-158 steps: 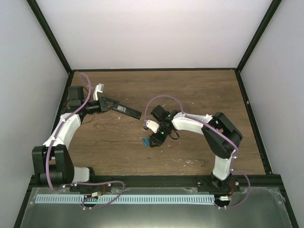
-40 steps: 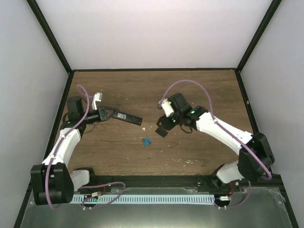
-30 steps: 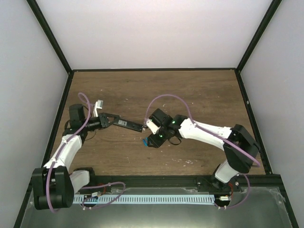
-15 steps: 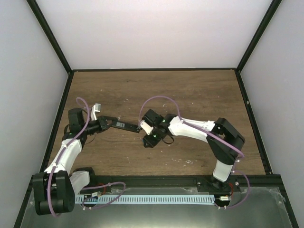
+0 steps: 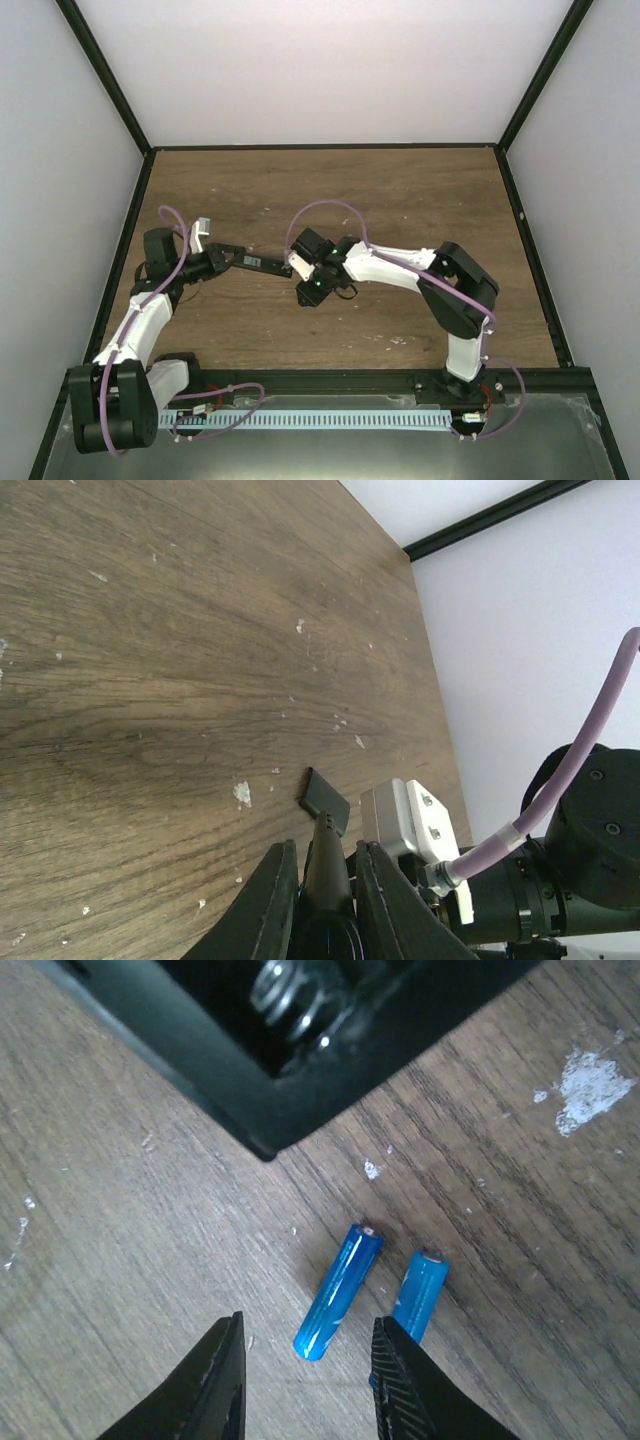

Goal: Load the batteries into the remote control

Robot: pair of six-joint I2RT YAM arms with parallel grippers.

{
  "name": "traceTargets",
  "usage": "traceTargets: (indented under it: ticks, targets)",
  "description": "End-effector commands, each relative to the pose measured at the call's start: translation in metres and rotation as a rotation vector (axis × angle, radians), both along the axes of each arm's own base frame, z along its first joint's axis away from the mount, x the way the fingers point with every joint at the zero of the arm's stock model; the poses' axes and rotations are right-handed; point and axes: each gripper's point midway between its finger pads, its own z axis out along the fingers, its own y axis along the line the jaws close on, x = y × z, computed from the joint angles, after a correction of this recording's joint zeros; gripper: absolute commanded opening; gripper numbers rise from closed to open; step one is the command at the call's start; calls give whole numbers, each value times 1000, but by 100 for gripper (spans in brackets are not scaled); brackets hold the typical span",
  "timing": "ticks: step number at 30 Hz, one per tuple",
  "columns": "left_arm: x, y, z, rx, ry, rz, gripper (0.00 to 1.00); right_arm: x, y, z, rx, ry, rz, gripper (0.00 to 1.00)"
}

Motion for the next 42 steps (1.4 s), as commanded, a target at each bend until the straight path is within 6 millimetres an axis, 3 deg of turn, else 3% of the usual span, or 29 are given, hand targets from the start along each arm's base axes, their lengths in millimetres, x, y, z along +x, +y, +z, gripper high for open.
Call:
traceTargets:
  ticks: [1,25,42]
  targets:
    - [4,3,-2,1,9,21,0,10,16,8,24,-41,11,27]
    - [11,5,2,2,7,-4,0,16,20,-28,-41,-13,10,25]
    - [12,14,7,-4,6,21,0,6,-1,-41,-69,13,-4,5]
